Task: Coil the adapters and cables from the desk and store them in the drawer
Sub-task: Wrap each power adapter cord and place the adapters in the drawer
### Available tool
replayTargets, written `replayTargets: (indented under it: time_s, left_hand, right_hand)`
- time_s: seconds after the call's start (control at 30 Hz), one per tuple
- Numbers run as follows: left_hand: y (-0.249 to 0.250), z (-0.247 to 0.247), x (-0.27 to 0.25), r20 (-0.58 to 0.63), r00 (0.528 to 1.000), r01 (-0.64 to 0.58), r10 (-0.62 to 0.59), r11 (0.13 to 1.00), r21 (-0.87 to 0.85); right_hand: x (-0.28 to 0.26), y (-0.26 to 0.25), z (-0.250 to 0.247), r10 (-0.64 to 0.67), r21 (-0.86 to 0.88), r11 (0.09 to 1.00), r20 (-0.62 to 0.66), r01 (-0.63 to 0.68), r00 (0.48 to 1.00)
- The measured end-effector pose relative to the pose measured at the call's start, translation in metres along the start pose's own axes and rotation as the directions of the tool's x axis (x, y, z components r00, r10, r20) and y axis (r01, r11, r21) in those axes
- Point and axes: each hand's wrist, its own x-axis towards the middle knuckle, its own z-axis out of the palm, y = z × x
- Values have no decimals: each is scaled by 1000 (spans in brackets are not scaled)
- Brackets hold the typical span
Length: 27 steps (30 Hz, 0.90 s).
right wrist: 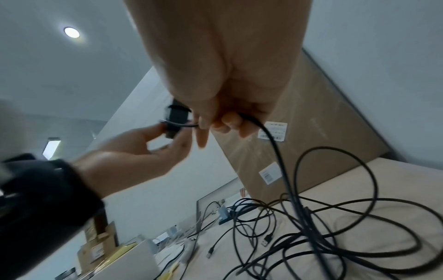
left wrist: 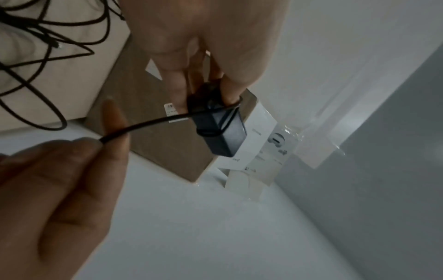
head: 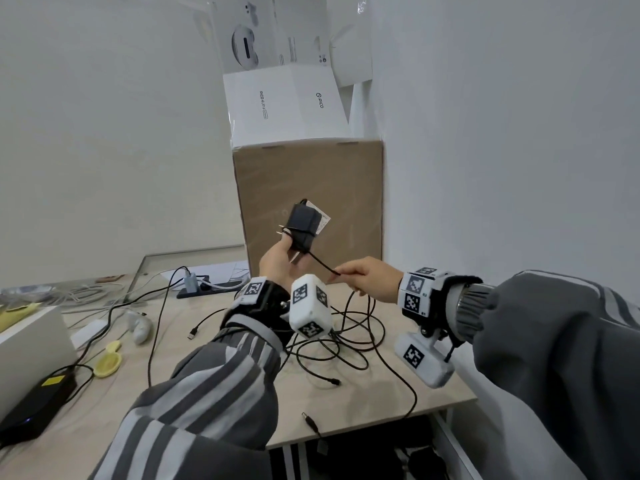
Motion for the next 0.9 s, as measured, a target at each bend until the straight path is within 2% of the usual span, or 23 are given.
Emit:
replayTargets:
  time_s: [0.1, 0.17, 0.3, 0.4, 0.47, 0.53, 0.6, 0.67, 0.8, 0.9]
  left_hand:
    - [3, -2, -14, 127, 992, -14, -1, 993, 120]
    - [6, -10, -18, 239, 968, 13, -76, 967, 256]
    - [7, -19, -29, 432, 856, 71, -285, 891, 448]
    - [2, -14, -36, 507, 779, 66, -368, 853, 518]
    - [-1, -10, -37, 516, 727, 35, -453, 775, 631]
    - [-3, -9, -37, 448, 742, -9, -499, 661, 751]
    - [-5, -9, -35, 366, 791, -33, -491, 563, 826]
    - [-7, -9, -34, 302, 831, -25, -467, 511, 860]
    - [-21, -13, -25, 203, 921, -26, -333, 467, 884]
    - [-32, -16, -16, 137, 960, 12, -244, 524, 852]
  right_hand:
    - [-6, 15, -9, 45, 26, 999, 56, -47, 997]
    - [-9, 22, -20, 63, 0, 998, 59, -63, 996]
    - [-6, 25, -35, 91, -143, 987, 89, -77, 992]
    - [0, 18, -32, 89, -202, 977, 113, -64, 990]
    - [3, 16, -34, 87, -209, 976, 110, -63, 990]
    - [3, 13, -39, 95, -207, 976, 132, -66, 987]
    - [3, 7, -45, 101, -229, 971, 159, -63, 982]
    - [3, -1, -48, 99, -261, 964, 167, -52, 981]
    - [8, -17, -49, 97, -378, 925, 175, -24, 980]
    - [9, -24, -43, 95, -434, 900, 106, -40, 990]
